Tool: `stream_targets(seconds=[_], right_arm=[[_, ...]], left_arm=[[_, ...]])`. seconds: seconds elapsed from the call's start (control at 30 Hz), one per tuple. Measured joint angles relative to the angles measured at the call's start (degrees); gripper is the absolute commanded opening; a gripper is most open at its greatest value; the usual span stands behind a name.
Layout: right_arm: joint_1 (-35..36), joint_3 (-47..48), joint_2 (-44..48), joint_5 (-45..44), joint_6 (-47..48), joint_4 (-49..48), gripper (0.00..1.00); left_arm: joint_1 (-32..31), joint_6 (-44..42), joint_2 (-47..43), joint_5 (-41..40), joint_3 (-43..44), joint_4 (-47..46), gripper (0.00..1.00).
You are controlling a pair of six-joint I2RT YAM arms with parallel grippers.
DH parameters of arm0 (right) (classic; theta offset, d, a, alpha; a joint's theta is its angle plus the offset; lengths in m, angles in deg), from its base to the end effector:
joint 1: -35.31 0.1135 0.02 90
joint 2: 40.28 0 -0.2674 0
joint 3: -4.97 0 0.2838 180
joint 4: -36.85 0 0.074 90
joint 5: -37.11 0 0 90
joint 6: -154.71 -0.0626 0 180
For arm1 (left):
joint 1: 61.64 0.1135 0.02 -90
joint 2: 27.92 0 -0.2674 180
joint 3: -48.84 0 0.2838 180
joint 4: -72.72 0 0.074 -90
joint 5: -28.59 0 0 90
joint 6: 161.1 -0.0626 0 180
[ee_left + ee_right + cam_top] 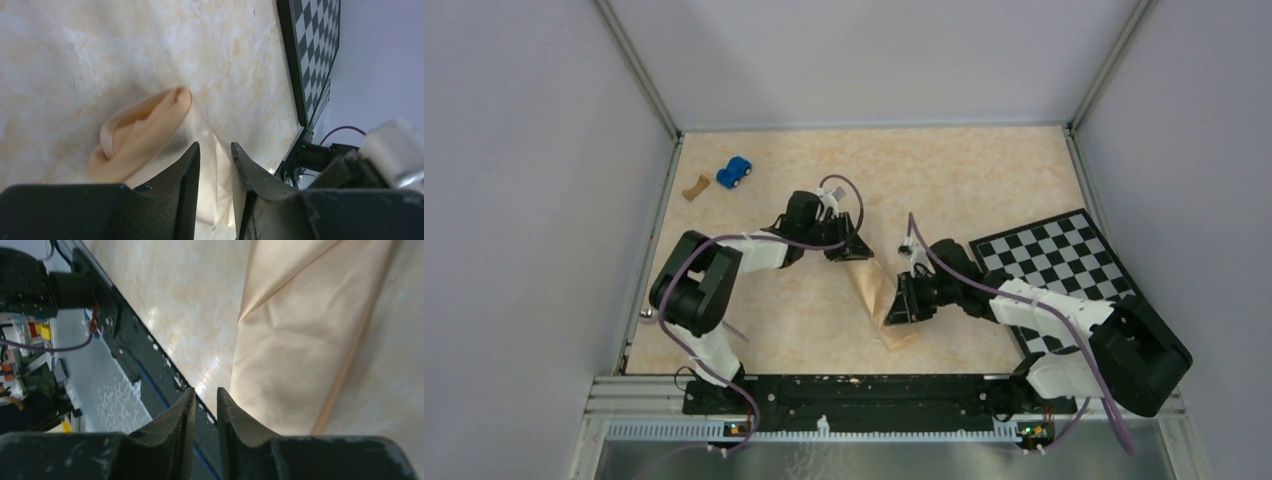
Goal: Fold the napkin into a case and place the utensils inside
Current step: Smooth out the smaller rectangle-folded napkin at the center of the board.
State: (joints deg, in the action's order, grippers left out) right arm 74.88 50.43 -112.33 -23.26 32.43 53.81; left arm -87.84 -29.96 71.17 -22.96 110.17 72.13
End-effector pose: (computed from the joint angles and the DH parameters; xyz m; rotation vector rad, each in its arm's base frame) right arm 0.1995 0.2051 0.1524 -0.4462 2.4998 1.1756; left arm 0.3279 -0.2048 0.1294 0.0994 2.4151 -1.3471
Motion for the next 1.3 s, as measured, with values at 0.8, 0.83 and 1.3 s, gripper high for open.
stream_targets(seconds=[0.8,0.83,1.3], right_arm=[[4.79,-4.85,2.78,-6.95,-4.09,1.11,0.17],[4.7,-4.85,2.75,-6.62,-4.42,0.63,0.18],[-4.26,-18.82,-7.93,11.21,-13.99,-29.64,0.35]], left_arm=[[-0.09,-8.04,4.85,-6.34,14.21,11.04,0.46],[-0.11,-7.91,3.04,-6.25,13.6,10.88,0.45],[-0.59,0.17,12.57,5.38,4.22,-8.48,0.18]])
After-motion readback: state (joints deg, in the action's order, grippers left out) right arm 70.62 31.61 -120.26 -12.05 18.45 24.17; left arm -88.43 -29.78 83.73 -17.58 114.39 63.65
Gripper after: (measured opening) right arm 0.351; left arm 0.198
